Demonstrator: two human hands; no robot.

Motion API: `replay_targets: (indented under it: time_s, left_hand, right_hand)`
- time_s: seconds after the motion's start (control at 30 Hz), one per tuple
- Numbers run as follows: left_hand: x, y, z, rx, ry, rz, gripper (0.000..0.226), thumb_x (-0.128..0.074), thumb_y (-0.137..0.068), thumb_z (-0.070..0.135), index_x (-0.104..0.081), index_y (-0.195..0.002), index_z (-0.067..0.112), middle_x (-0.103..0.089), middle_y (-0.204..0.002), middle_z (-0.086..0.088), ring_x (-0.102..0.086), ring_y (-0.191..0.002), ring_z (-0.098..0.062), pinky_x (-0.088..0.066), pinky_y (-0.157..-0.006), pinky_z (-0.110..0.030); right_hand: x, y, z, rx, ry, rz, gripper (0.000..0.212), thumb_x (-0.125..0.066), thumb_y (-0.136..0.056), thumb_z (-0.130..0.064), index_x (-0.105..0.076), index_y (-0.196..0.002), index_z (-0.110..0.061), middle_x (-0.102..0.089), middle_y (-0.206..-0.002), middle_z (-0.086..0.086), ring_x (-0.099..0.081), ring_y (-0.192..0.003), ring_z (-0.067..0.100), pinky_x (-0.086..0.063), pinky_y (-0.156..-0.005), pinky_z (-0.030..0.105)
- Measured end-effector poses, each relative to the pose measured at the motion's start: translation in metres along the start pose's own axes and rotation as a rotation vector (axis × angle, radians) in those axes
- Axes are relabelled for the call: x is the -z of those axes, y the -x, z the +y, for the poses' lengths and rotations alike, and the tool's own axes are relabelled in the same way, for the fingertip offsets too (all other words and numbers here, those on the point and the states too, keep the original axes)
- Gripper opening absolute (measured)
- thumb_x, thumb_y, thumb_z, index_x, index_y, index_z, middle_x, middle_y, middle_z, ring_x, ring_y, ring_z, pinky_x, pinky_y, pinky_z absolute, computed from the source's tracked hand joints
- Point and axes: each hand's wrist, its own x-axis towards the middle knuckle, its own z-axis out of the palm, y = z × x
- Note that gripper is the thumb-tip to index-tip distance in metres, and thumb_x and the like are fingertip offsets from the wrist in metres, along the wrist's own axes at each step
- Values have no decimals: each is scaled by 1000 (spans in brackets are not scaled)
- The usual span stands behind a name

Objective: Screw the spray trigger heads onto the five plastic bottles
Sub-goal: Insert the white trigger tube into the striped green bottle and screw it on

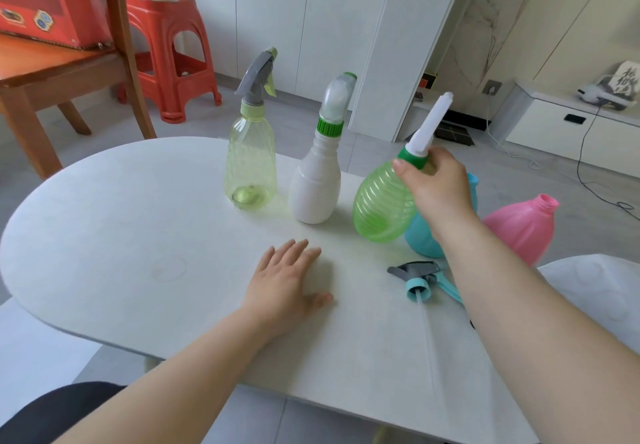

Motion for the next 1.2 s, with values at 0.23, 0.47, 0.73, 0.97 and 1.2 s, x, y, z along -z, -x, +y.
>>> replay_targets:
  time_s: [0.23, 0.47, 0.73, 0.97, 1.2]
  left_hand:
    - [-10, -7, -5, -36, -129, -19, 64, -37, -83, 59, -22, -137, 29, -14, -153, 5, -2, -141, -11, 9, -111, -30]
    - [-12, -12, -9, -50, -143, -30, 65, -35, -82, 61, -21, -137, 30, -13, -153, 5, -1, -141, -10, 11, -108, -28]
    - [-12, -14, -8, -46, -145, -34, 64, -35, -82, 60, -23, -137, 30, -15, -153, 5, -3, -141, -11, 8, -111, -32]
    - [-11, -14, -7, -45, -154, -42, 63, -35, -83, 60, -23, -137, 30, -15, -153, 5, -3, -141, -11, 7, -111, -32]
    - [-9, -13, -6, -43, -157, -57, 61, -35, -84, 59, -23, -137, 30, -15, -153, 5, -3, -141, -12, 5, -113, -33]
  right_hand:
    - [-19, -21, 17, -61, 74, -24, 28, -57, -82, -19, -54, -106, -6, -52, -94, 2, -47, -87, 17, -32, -71, 21]
    - [-29, -27, 31, -87, 81, -78, 31, -56, -83, -21, -52, -111, -7, -51, -98, 1, -47, -90, 16, -33, -74, 21]
    - [-31, -26, 36, -85, 65, -107, 33, -56, -83, -24, -51, -110, -6, -51, -100, 1, -47, -93, 16, -34, -78, 25]
    - [-26, -24, 39, -104, 56, -118, 50, -62, -79, -27, -45, -123, -9, -50, -133, 10, -42, -124, 20, -32, -90, 24]
    - [-7, -14, 34, -156, 42, -114, 58, -62, -79, -29, -40, -128, -8, -52, -128, 6, -47, -117, 18, -34, -91, 24]
